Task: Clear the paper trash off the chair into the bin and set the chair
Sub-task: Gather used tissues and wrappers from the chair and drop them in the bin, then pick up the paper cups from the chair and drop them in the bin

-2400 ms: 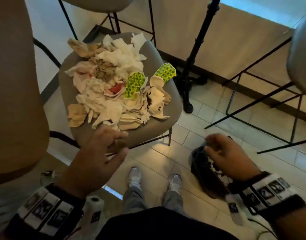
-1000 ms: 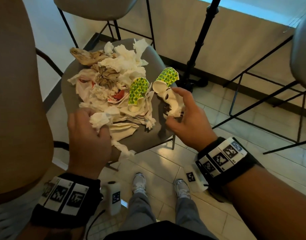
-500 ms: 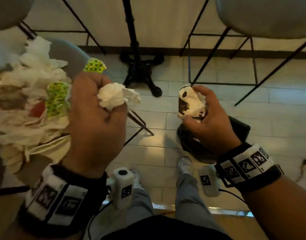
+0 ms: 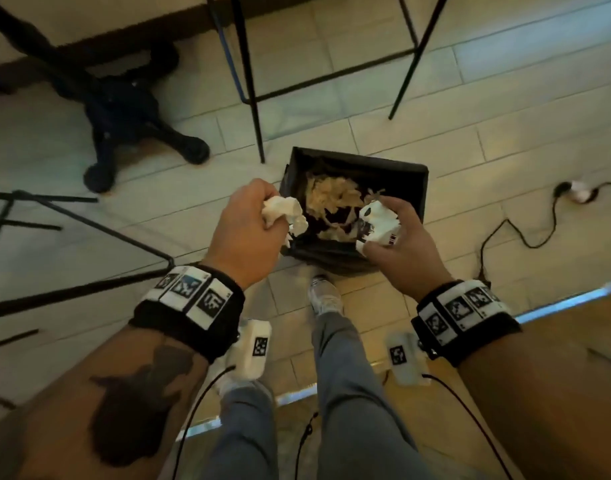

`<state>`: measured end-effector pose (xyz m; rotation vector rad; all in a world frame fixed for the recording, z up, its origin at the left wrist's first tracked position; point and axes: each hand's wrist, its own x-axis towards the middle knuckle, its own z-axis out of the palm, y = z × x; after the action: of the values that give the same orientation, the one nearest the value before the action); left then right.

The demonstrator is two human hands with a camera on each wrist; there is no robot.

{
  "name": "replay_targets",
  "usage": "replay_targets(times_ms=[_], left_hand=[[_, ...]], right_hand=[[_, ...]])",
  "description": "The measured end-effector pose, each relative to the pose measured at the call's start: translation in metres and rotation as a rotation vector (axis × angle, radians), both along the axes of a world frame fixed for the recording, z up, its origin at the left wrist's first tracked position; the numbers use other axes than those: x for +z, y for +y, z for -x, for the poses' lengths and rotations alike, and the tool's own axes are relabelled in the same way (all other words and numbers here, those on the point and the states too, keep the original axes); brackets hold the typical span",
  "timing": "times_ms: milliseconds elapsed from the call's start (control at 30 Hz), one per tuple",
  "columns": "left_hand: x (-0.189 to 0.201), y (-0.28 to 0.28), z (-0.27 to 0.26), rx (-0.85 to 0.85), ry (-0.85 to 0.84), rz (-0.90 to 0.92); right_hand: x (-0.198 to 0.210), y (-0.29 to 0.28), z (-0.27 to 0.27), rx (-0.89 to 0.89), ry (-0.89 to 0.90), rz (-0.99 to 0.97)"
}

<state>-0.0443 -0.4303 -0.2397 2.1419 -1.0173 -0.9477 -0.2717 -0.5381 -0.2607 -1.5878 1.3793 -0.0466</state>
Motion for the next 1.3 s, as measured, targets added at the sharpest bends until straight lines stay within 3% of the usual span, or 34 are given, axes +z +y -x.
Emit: replay_targets(times_ms=[167,300,433,500,633,833,1000,1167,1300], left_hand=[[-0.075,-0.043,0.019,0.087,0.108,-0.214],[-0.122,-0.069,0.033,0.148,0.250,-0.298],[-0.145,-0.082,0.043,0.090,0.489,-0.387],[-0.148,-0.082,0.042,0.055,0.555,-0.418],[-0.141,-0.067,0.029,0.021,0.484,-0.495],[-0.089,-0.013,0.008,0.099,0.430,-0.443],[-0.017,0.061,-0.010,0.210,0.461,-0.337],[0.086,0.148,-0.032,0.265,0.361,-0.167],[0.157,0.223,-0.044,0.375,0.262,0.037]], right_hand=[[-0.081,-0.033,0.017,-0.090,0.106,-0.124],[-0.132,-0.054,0.025,-0.274,0.145,-0.254],[-0.158,-0.068,0.025,-0.604,-0.045,-0.543],[-0.163,-0.069,0.025,-0.636,-0.092,-0.634],[-0.165,-0.067,0.027,-0.407,0.036,-0.568],[-0.140,-0.045,0.014,-0.040,0.284,-0.607],[-0.080,-0.016,-0.029,0.469,0.456,-0.329],[0.000,0.034,-0.109,0.853,0.390,-0.144],[0.082,0.092,-0.181,0.946,0.177,0.005]])
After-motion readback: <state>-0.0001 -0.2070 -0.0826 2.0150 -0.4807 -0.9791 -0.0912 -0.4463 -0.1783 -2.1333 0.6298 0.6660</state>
